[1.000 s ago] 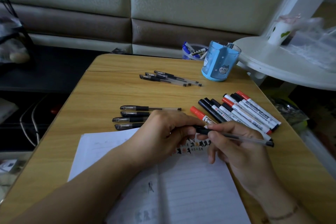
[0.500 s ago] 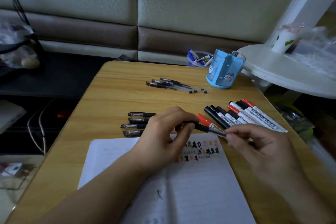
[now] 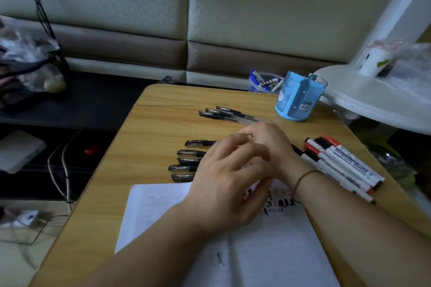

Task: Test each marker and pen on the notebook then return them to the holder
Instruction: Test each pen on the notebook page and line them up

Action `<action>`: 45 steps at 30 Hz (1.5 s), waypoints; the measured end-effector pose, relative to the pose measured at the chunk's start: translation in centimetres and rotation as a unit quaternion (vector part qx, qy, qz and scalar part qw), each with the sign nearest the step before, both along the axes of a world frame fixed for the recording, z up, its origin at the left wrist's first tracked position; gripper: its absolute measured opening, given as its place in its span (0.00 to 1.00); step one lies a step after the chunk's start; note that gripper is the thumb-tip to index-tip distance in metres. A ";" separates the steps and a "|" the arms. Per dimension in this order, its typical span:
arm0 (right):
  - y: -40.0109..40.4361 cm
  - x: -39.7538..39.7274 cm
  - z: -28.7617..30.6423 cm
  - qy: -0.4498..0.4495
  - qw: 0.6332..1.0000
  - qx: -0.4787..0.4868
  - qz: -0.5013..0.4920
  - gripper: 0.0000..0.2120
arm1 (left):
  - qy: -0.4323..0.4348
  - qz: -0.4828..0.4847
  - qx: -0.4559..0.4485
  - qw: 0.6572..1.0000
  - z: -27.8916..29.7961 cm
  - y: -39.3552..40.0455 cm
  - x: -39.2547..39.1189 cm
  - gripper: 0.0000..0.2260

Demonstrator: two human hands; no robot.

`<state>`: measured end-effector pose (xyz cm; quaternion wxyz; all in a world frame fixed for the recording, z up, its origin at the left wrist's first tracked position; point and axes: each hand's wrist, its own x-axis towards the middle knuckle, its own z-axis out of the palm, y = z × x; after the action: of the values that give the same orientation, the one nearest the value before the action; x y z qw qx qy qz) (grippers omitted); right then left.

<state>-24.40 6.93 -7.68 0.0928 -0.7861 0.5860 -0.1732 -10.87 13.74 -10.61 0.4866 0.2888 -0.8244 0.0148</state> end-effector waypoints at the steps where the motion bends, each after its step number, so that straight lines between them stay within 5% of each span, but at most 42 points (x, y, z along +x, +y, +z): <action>1: -0.1 0.3 -0.2 0.023 1.000 0.011 0.016 0.11 | 0.009 0.001 0.004 1.000 0.0 -0.1 0.0 0.04; 4: -1.0 0.3 0.1 0.082 0.996 0.023 0.028 0.09 | 0.041 0.008 0.021 0.999 -0.2 -0.2 0.1 0.02; 7: -3.4 -0.7 0.8 0.003 0.999 -0.006 -0.050 0.08 | 0.059 0.009 0.041 0.997 -0.2 -0.4 0.0 0.04; 13: -8.1 -2.6 0.0 0.197 0.967 0.037 -0.159 0.13 | 0.072 0.003 0.055 0.996 -0.2 -0.4 0.1 0.05; 27: -7.8 -4.4 0.2 0.086 0.989 0.012 -0.115 0.08 | 0.089 -0.003 0.085 0.992 -0.7 -0.7 0.1 0.05; 31: -6.4 -5.0 1.0 0.005 0.993 -0.047 -0.113 0.06 | 0.094 0.022 0.081 0.992 -0.5 -0.7 0.2 0.05; 36: 1.2 -5.5 2.8 -0.038 0.996 -0.081 -0.012 0.07 | 0.074 0.191 0.077 0.976 -0.5 -1.1 0.5 0.22; 39: 6.4 -5.3 3.0 -0.207 0.976 -0.058 0.034 0.05 | 0.049 0.242 0.086 0.965 -0.6 -1.2 0.5 0.18; 42: 9.3 -4.8 2.8 -0.489 0.870 0.014 0.063 0.07 | 0.027 0.104 0.100 0.989 -0.4 -0.9 0.5 0.12; 45: 10.0 -4.0 1.3 -0.534 0.837 0.091 0.084 0.13 | -0.020 -0.036 0.123 0.992 0.0 -0.1 0.3 0.11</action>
<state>-28.39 16.88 -6.37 0.4763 -0.6058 0.3905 -0.5036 -10.56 13.59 -10.66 0.4312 0.3160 -0.8393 -0.0986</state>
